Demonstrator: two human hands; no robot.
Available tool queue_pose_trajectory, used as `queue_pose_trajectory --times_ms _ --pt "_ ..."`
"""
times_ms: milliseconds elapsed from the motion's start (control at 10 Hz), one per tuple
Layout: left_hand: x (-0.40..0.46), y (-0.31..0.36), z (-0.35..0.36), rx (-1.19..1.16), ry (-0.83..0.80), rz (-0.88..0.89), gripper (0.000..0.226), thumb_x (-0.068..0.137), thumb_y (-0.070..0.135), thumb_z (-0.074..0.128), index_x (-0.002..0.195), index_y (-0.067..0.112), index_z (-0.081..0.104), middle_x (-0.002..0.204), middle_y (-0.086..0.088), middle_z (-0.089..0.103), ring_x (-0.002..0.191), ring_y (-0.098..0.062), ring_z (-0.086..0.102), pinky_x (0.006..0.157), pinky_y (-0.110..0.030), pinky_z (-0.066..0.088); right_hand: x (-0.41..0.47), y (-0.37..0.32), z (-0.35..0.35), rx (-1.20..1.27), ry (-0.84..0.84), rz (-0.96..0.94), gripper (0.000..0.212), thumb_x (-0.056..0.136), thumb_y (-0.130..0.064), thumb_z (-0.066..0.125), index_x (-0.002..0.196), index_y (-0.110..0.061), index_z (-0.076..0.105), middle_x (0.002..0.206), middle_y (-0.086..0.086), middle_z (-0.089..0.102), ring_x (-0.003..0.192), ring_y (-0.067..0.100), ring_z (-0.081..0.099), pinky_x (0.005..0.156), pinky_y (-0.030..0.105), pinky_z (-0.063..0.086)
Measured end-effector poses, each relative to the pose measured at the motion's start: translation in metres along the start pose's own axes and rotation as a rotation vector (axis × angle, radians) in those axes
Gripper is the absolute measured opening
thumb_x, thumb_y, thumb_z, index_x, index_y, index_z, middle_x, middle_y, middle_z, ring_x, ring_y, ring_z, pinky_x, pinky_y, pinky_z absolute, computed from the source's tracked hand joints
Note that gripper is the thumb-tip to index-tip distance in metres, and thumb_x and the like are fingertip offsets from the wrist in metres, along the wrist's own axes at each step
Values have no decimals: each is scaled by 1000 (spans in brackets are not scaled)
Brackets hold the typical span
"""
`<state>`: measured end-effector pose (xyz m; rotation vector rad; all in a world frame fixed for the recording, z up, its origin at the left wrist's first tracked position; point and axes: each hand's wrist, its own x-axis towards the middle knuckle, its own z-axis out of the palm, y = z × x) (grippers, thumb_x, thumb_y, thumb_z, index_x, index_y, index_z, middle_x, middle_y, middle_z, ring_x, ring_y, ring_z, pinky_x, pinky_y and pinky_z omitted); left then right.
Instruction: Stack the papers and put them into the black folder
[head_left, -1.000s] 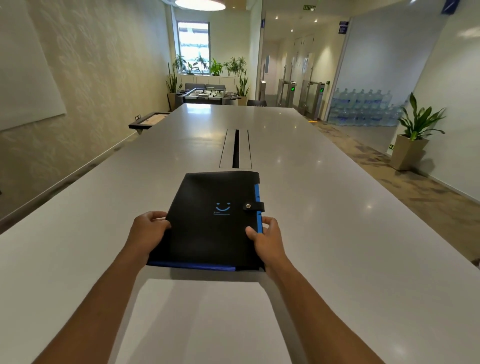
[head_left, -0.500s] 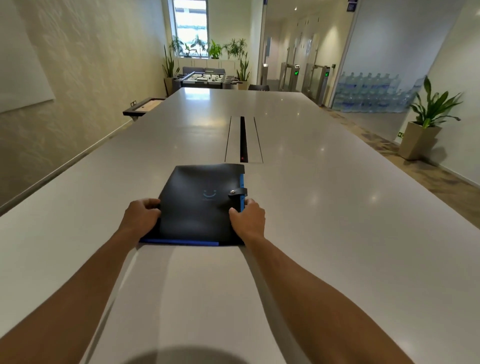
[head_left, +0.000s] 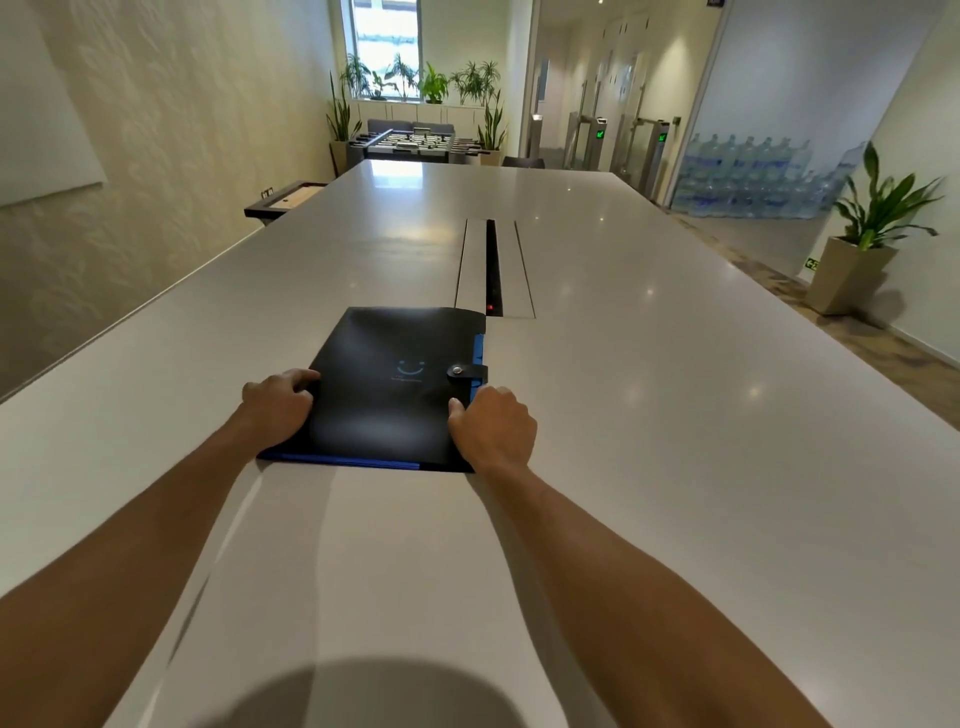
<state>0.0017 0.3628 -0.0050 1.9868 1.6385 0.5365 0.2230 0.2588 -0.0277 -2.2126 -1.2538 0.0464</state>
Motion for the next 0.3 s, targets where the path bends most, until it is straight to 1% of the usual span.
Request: queue_pose_trajectory --times_ms 100,200,300 --pt "-3 -13 -1 27 65 17 44 89 24 43 129 24 60 128 -13 63 120 -37 51 104 -46 40 -3 1 -1 23 21 -4 44 94 -47 51 114 -10 61 108 8 62 91 24 65 76 32 51" --pt "-16 -19 9 -67 190 52 30 93 16 53 121 14 65 120 -16 65 110 -36 58 94 -45 45 -11 5 -7 120 42 -6 44 95 -46 49 122 -12 59 113 6 62 100 21 61 80 30 48" --pt "-34 -13 25 54 385 121 29 94 22 55 118 10 65 119 -17 63 109 -36 56 94 -49 46 -22 8 -10 206 72 -54 41 96 -44 49 121 -13 60 116 5 62 108 18 54 88 29 45"
